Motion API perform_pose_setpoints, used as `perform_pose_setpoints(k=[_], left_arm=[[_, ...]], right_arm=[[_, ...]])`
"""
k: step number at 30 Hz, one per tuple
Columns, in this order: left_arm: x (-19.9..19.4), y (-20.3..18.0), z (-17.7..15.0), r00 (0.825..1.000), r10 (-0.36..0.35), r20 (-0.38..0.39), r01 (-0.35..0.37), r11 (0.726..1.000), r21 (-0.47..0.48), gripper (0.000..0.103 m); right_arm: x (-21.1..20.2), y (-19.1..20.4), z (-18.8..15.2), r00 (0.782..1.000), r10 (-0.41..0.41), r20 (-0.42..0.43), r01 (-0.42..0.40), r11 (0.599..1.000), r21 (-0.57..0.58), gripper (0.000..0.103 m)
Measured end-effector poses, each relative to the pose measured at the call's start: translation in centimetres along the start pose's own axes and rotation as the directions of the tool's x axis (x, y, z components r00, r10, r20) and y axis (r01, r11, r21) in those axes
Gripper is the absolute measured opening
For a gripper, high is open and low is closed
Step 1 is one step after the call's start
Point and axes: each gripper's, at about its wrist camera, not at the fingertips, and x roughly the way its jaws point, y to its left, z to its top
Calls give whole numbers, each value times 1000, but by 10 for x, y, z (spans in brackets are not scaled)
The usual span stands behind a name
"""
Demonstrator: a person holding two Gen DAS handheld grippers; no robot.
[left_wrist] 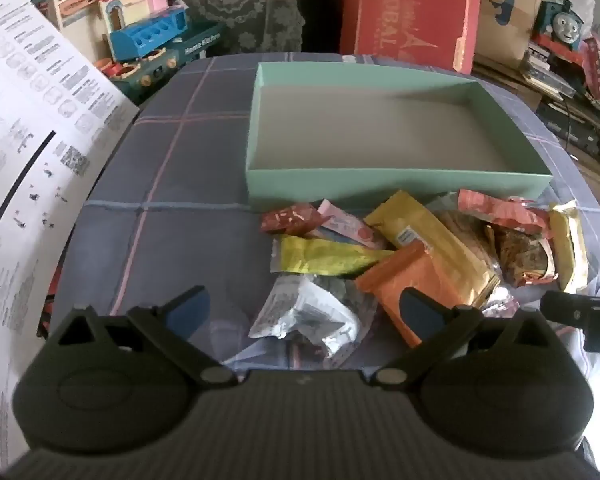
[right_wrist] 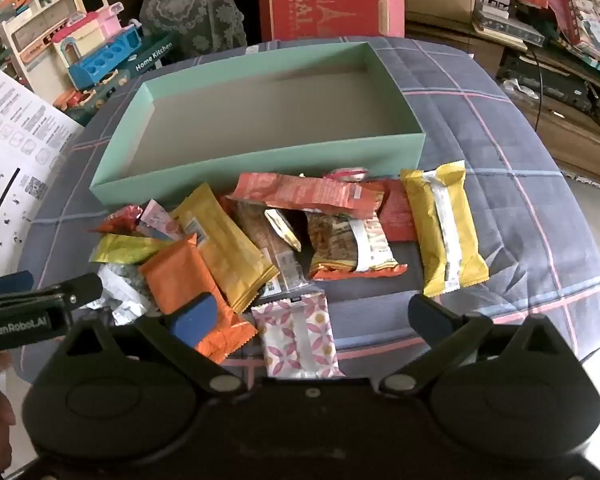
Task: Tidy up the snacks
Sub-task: 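Move both grippers toward the snack pile in front of the green box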
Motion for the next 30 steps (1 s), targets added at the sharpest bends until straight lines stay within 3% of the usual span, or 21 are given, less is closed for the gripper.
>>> perform_pose_setpoints(k=[6,13,30], left_arm=[[-2,7,-11,999,-29,27,30,999,-17,103],[5,11,-2,999,-25,-27,23,998,-50,103],[4,8,-3,998,-42,-45,40,998,-42,103]], right_arm=[[0,0,0,1000,10,-4,-10,1000,5,103],[-1,1,0,1000,10,-7,-10,1000,9,103],[-1,-1,-2,1000,23,-15,-23,999,25,103]])
